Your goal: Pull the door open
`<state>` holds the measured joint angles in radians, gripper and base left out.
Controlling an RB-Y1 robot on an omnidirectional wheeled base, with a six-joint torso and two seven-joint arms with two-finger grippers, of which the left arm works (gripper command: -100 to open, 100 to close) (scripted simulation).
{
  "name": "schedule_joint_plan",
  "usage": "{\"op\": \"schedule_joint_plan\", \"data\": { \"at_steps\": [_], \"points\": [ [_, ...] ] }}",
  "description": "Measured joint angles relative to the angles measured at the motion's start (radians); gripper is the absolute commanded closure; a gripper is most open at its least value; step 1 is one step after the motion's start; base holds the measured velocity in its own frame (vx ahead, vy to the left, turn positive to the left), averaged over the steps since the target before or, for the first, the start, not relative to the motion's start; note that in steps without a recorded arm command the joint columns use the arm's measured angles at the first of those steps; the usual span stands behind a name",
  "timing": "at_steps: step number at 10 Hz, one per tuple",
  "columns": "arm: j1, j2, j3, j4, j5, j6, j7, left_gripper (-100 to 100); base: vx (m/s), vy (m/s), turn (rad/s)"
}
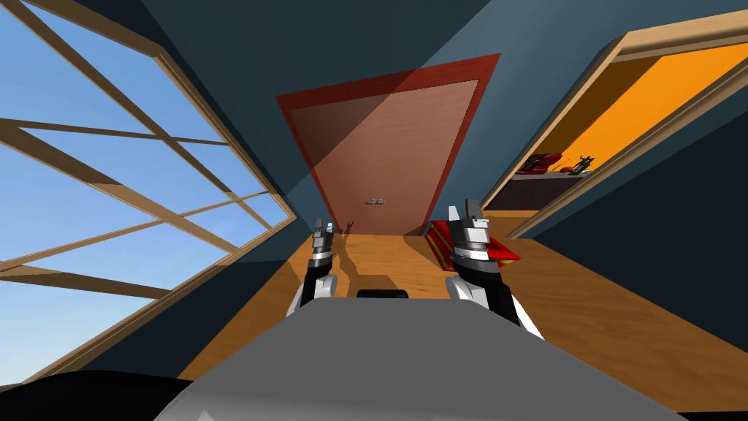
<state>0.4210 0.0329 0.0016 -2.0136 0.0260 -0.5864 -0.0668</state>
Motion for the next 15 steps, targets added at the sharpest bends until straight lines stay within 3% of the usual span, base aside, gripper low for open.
{"op": "schedule_joint_plan", "data": {
  "at_steps": [9, 15],
  "points": [
    [-0.051, 0.05, -0.005, 0.166, 0.002, -0.039, 0.047, -100, 0.097, -0.029, -0.006],
    [-0.099, 0.082, -0.008, 0.307, 0.002, -0.072, 0.083, -100, 0.1, -0.034, -0.008]
  ]
}}
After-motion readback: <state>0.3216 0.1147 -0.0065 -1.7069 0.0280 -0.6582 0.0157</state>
